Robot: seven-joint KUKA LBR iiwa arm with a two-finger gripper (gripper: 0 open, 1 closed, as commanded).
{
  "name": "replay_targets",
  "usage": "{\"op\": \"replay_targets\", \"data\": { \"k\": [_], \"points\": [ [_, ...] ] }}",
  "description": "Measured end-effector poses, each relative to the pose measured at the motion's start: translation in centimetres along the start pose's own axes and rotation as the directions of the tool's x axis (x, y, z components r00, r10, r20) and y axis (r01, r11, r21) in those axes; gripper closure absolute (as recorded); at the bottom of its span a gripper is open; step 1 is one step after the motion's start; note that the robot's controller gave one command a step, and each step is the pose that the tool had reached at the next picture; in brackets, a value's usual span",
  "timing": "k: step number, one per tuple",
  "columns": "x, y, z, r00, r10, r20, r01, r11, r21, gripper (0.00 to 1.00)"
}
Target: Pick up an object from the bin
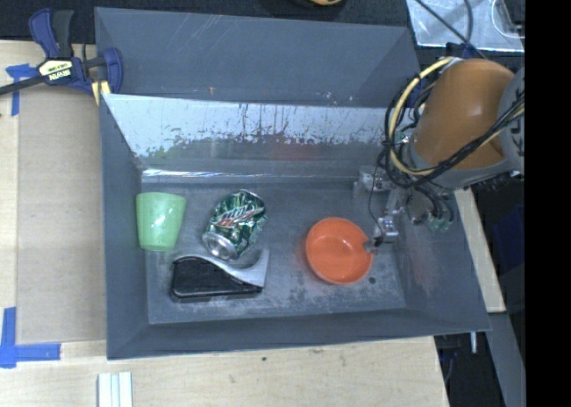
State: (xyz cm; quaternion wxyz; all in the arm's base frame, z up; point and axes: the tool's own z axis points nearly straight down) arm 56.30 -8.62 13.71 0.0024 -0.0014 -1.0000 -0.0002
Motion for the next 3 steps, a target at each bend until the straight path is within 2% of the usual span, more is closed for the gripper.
{"op": "replay_targets", "data": {
  "k": [1,2,3],
  "points": [
    [-0.1,0.0,-0.3,1.000,-0.001,0.004,0.001,1.000,0.000,0.00],
    [-3.3,7.0,0.3,0.990,-0.144,0.007,0.144,0.990,-0.001,0.00],
    [-5.0,0.6,6.4,0.998,-0.061,0.004,0.061,0.998,0.002,0.00]
  ]
}}
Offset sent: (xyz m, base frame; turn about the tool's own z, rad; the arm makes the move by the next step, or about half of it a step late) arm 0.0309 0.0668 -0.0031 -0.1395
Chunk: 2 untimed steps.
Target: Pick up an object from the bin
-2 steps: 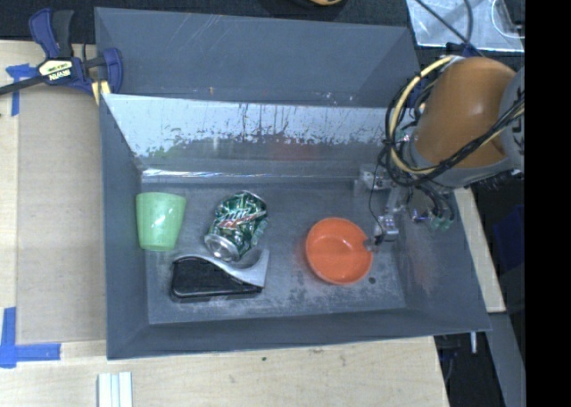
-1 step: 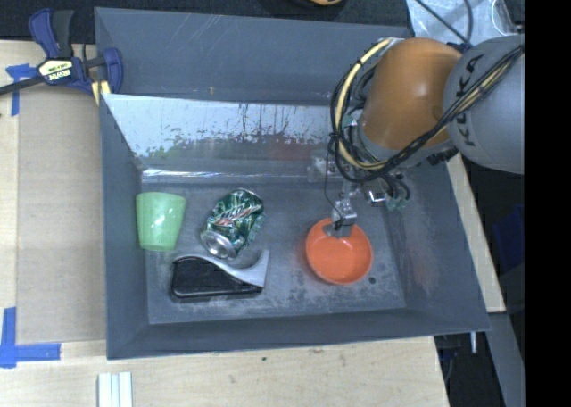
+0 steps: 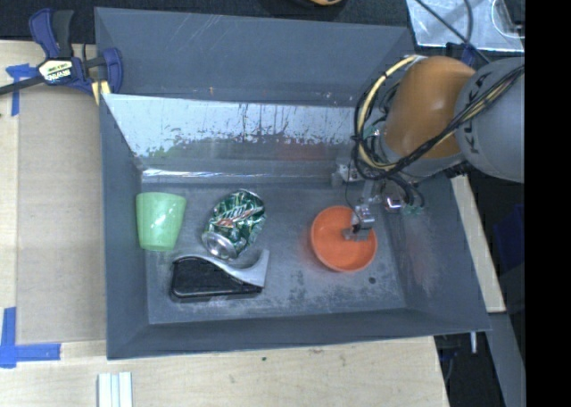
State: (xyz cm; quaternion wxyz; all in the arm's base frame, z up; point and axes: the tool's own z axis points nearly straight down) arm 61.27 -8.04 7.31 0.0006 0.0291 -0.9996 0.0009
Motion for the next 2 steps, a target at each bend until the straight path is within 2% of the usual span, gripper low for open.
{"op": "replay_targets", "data": {
  "k": [1,2],
  "points": [
    [1.2,2.8,-10.0,0.999,-0.046,0.002,0.046,0.999,-0.003,0.00],
    [0.0,2.9,-3.9,0.998,-0.066,0.009,0.066,0.998,0.001,0.00]
  ]
}}
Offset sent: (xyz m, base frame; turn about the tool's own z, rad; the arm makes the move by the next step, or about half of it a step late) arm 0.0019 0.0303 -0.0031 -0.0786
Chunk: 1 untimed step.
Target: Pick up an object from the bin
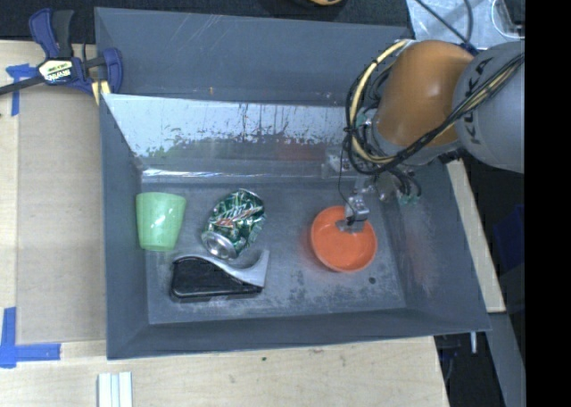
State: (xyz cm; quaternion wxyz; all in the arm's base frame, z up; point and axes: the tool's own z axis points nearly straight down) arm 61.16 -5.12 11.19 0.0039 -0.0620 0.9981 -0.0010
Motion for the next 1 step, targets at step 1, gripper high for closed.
{"op": "replay_targets", "data": {
  "k": [1],
  "points": [
    [-0.34,0.27,-5.67,1.000,0.029,-0.008,-0.029,1.000,-0.003,0.00]
  ]
}}
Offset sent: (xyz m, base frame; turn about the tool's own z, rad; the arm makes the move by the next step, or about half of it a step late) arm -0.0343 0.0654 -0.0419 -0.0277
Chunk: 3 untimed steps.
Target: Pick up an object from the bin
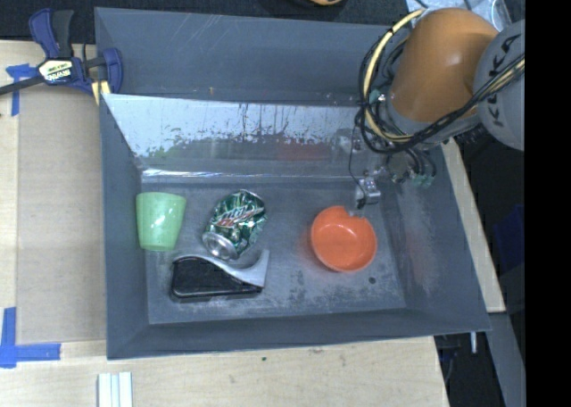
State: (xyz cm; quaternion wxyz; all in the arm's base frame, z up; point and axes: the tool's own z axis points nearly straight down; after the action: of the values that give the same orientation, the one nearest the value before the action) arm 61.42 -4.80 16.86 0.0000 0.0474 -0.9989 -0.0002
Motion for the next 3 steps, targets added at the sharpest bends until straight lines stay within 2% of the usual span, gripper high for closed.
{"op": "replay_targets", "data": {
  "k": [1,2,3],
  "points": [
    [2.2,4.9,6.9,0.999,-0.041,0.013,0.041,0.999,0.003,0.00],
    [-0.1,-3.9,7.8,0.978,-0.209,0.006,0.209,0.978,0.004,0.00],
    [7.8,7.6,8.7,0.907,-0.422,0.010,0.422,0.907,0.002,0.00]
  ]
}}
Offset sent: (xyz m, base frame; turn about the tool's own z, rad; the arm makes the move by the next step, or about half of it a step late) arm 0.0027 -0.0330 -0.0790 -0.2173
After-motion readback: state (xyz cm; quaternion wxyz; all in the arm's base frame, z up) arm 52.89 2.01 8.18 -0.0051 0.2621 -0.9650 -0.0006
